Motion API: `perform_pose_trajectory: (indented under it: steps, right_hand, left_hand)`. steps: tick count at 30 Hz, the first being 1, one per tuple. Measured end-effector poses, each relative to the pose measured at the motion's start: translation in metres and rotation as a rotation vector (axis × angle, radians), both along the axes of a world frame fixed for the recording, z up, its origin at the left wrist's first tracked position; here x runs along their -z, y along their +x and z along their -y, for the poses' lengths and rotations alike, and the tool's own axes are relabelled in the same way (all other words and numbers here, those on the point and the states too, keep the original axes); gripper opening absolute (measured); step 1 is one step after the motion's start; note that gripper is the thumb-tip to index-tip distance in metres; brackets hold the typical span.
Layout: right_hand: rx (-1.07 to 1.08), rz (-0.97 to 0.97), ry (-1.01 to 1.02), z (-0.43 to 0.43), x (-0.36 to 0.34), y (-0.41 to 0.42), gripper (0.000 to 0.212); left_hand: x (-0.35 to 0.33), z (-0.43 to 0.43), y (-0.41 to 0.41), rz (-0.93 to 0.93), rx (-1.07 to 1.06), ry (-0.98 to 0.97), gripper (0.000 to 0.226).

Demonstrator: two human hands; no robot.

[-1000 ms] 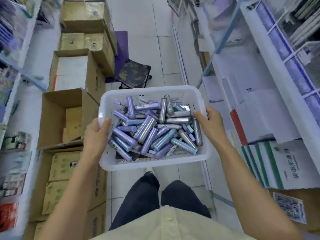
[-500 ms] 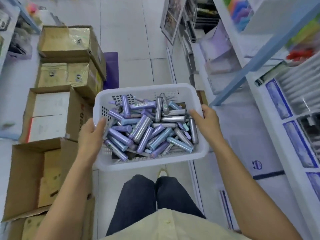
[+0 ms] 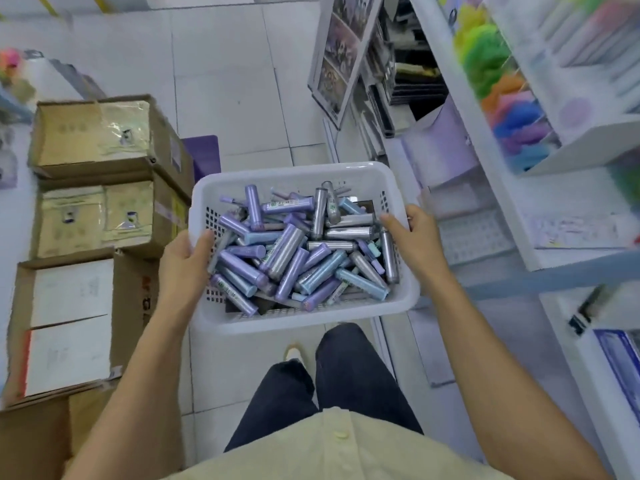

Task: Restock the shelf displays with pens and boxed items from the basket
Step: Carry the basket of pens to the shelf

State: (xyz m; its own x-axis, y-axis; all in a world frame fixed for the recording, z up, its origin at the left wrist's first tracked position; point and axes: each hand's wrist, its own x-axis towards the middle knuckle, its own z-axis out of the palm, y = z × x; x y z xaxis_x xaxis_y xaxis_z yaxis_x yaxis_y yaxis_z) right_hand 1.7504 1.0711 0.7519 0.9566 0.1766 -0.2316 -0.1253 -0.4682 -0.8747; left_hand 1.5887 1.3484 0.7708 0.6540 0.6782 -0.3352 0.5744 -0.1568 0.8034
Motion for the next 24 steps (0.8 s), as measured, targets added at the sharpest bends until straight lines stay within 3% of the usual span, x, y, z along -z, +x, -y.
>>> perform_pose_trajectory:
  steps: [7, 14, 24]
  right_hand:
    - [0.003, 0.030, -0.021, -0.041, 0.006, 0.126, 0.027]
    - [0.053, 0.038, -0.041, -0.063, 0.008, 0.225, 0.019]
    - [0.247, 0.028, -0.016, -0.096, 0.019, 0.314, 0.025]
  left_hand:
    - [0.011, -0.037, 0.131, -0.021, 0.011, 0.011, 0.029]
    - [0.012, -0.074, 0.247, -0.016, 0.061, 0.021, 0.042]
    - [0.013, -0.127, 0.398, -0.016, 0.286, 0.088, 0.052]
